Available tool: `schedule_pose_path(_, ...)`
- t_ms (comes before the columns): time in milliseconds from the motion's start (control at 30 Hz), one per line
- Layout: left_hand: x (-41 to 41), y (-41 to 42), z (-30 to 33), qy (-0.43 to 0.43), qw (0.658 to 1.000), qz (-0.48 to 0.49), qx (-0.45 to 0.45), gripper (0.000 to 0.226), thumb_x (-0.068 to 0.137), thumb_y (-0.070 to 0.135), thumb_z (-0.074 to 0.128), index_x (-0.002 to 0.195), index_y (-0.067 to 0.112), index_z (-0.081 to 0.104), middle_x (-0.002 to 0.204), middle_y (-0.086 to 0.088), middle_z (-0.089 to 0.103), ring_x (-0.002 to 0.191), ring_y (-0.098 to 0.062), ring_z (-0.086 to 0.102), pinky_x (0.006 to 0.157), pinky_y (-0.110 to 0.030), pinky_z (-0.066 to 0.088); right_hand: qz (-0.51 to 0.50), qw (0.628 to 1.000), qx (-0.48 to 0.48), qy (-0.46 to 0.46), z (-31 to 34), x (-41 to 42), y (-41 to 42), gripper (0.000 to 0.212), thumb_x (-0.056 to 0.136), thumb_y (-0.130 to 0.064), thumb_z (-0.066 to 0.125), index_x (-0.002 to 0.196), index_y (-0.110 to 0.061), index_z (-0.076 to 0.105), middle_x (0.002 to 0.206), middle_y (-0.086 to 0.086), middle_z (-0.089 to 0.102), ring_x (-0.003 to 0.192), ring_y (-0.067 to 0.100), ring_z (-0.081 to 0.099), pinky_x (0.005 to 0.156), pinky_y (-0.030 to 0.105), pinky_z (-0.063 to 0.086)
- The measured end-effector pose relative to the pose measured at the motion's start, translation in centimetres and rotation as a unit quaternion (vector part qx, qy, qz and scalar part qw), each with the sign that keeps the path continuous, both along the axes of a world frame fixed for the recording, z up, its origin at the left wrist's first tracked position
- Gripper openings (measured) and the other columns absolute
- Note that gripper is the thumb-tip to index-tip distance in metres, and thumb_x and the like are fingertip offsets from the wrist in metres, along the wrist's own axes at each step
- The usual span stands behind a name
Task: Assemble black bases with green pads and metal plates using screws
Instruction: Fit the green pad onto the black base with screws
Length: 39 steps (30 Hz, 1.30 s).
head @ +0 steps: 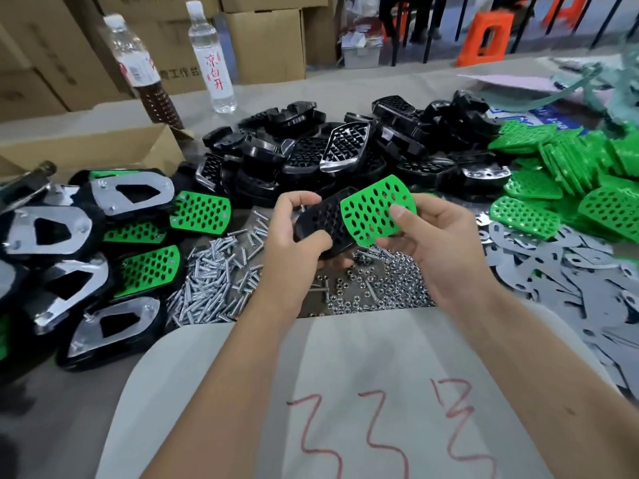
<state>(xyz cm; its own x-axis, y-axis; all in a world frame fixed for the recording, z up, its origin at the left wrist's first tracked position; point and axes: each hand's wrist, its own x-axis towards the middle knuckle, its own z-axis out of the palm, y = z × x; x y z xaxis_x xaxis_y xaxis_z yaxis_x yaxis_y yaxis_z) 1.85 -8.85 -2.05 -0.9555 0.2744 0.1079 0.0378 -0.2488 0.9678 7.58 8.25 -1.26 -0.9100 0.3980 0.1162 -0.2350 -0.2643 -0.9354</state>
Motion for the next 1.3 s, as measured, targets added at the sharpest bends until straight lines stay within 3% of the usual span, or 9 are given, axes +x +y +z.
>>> schedule_pose_path(100, 0.3, 0.0, 0.2, 0.01, 1.0, 0.013, -0.016, 0.042, 0.075, 0.001, 0.056, 0.113, 0.019, 0.058, 0.111, -0.014, 0.071, 0.084, -0.037, 0.077, 0.058, -0.038, 0.06, -0.005, 1.0, 0.012, 0.001, -0.2, 0.1, -0.1, 0.011, 0.098, -0.003, 0.066, 0.098, -0.006, 0.077, 0.098, 0.013, 0.08, 0.094, 0.03, 0.078, 0.067, 0.025, 0.062)
schedule_pose_path(267, 0.3, 0.1, 0.3, 0.006, 1.0, 0.021, -0.018, 0.037, 0.078, 0.006, 0.054, 0.111, 0.02, 0.063, 0.105, -0.006, 0.07, 0.079, -0.027, 0.076, 0.052, -0.037, 0.059, 0.029, 0.999, 0.013, 0.034, -0.2, 0.2, 0.0, 0.015, 0.096, -0.002, 0.067, 0.1, -0.011, 0.078, 0.1, 0.01, 0.079, 0.092, 0.027, 0.075, 0.066, 0.025, 0.059)
schedule_pose_path(400, 0.1, 0.1, 0.4, -0.005, 0.998, 0.054, -0.032, 0.036, 0.08, 0.012, 0.052, 0.107, 0.024, 0.071, 0.104, -0.008, 0.069, 0.072, -0.026, 0.073, 0.043, -0.028, 0.047, 0.057, 0.996, -0.002, 0.066, -0.1, 0.1, 0.1, 0.036, 0.083, 0.005, 0.059, 0.085, -0.023, 0.081, 0.094, 0.002, 0.071, 0.072, 0.018, 0.05, 0.054, 0.022, 0.04)
schedule_pose_path(567, 0.3, -0.1, 0.6, 0.005, 0.998, 0.054, -0.033, 0.034, 0.087, 0.012, 0.051, 0.109, 0.023, 0.074, 0.105, -0.012, 0.071, 0.071, -0.023, 0.071, 0.042, -0.028, 0.047, 0.094, 0.994, 0.021, 0.047, -0.4, 0.1, 0.5, 0.037, 0.086, -0.003, 0.038, 0.081, -0.012, 0.074, 0.095, 0.009, 0.074, 0.078, 0.029, 0.069, 0.052, 0.034, 0.05)
schedule_pose_path(700, 0.5, -0.3, 0.6, 0.015, 0.998, 0.045, -0.047, 0.033, 0.099, 0.006, 0.046, 0.114, 0.019, 0.072, 0.105, -0.013, 0.075, 0.073, -0.022, 0.075, 0.043, -0.028, 0.048, 0.073, 0.988, 0.133, 0.035, -0.9, -0.1, 0.2, 0.003, 0.091, -0.015, 0.068, 0.094, -0.015, 0.067, 0.095, 0.005, 0.075, 0.07, 0.041, 0.067, 0.054, 0.042, 0.053)
schedule_pose_path(800, 0.7, -0.3, 0.8, 0.013, 0.998, 0.04, -0.045, 0.035, 0.104, 0.008, 0.041, 0.113, 0.019, 0.073, 0.105, -0.011, 0.076, 0.073, -0.022, 0.076, 0.043, -0.026, 0.049, 0.051, 0.983, 0.172, 0.051, -1.0, 0.0, -0.2, 0.028, 0.085, -0.011, 0.076, 0.108, -0.02, 0.062, 0.103, 0.005, 0.075, 0.076, 0.043, 0.069, 0.055, 0.036, 0.057)
schedule_pose_path(900, 0.9, -0.3, 1.0, 0.028, 0.998, 0.04, -0.05, 0.034, 0.101, 0.016, 0.043, 0.112, 0.019, 0.076, 0.108, -0.012, 0.074, 0.073, -0.02, 0.076, 0.044, -0.027, 0.05, 0.053, 0.981, 0.178, 0.057, -0.7, 0.1, -0.5, 0.039, 0.086, -0.006, 0.078, 0.118, -0.014, 0.057, 0.098, 0.009, 0.076, 0.073, 0.028, 0.071, 0.056, 0.03, 0.056)
schedule_pose_path(1067, 1.0, -0.3, 0.9, 0.05, 0.996, 0.046, -0.048, 0.035, 0.107, 0.006, 0.042, 0.114, 0.012, 0.075, 0.093, 0.006, 0.075, 0.073, -0.02, 0.075, 0.042, -0.031, 0.054, 0.037, 0.976, 0.211, 0.037, -0.8, -0.1, -0.9, 0.039, 0.088, -0.001, 0.079, 0.122, -0.011, 0.062, 0.099, 0.006, 0.077, 0.074, 0.016, 0.073, 0.056, 0.025, 0.055)
schedule_pose_path(1300, 1.1, -0.4, 0.9, 0.06, 0.997, 0.042, -0.033, 0.034, 0.106, 0.007, 0.043, 0.114, 0.012, 0.076, 0.1, 0.0, 0.074, 0.076, -0.018, 0.074, 0.045, -0.039, 0.059, 0.019, 0.973, 0.228, 0.027, -0.9, -0.1, -1.0, 0.04, 0.087, -0.004, 0.08, 0.121, -0.013, 0.062, 0.1, 0.003, 0.076, 0.082, 0.016, 0.075, 0.057, 0.025, 0.056)
